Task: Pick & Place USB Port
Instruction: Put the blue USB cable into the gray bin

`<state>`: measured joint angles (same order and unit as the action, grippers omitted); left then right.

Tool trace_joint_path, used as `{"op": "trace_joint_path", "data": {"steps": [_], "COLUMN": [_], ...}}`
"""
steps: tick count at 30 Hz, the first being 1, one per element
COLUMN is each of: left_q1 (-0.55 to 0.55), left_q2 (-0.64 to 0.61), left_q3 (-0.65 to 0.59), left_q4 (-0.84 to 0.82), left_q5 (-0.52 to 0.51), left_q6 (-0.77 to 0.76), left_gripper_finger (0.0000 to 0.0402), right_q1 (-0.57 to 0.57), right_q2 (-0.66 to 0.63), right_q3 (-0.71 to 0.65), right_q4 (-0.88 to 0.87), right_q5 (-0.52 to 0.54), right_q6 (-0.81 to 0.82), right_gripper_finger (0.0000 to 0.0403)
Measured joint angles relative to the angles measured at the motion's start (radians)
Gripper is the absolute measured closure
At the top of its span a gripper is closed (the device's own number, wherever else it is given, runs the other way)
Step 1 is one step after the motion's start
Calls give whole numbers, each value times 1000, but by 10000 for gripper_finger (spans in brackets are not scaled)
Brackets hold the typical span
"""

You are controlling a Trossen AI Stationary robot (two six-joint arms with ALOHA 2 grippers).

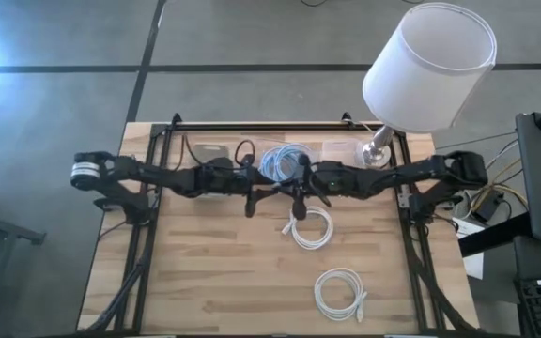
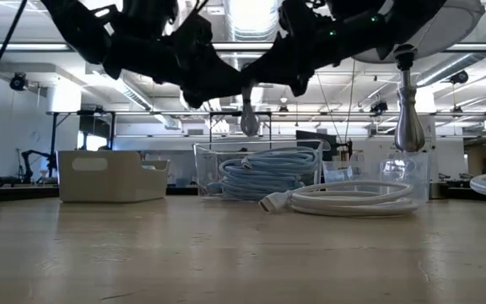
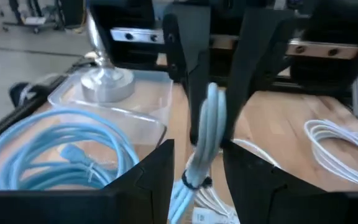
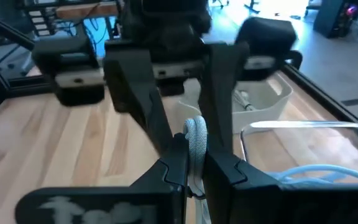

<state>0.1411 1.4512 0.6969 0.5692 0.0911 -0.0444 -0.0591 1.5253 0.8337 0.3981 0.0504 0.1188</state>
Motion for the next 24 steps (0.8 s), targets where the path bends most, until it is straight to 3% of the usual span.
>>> {"op": "trace_joint_path", "data": {"steps": [13,21,24], "left_q1": [-2,-2,-2], "left_q2": [62,63,63], "left_q3": [10,10,10], "left_q4": [-2,-5,-12], "left_q5": [-22,-53,-56], "left_q6": [-30,-31,-31], "left_gripper_finger": [267,344,347], "right_q1": [-6,-8,-8], "right_q2": [27,22,22], "right_q3": [34,32,32], "right_q4": [-3,-7,-26], "right_q5": [-25,-21,-21], "right_q6": [-56,-68,-82], "right_gripper_finger": [377,357,344]}}
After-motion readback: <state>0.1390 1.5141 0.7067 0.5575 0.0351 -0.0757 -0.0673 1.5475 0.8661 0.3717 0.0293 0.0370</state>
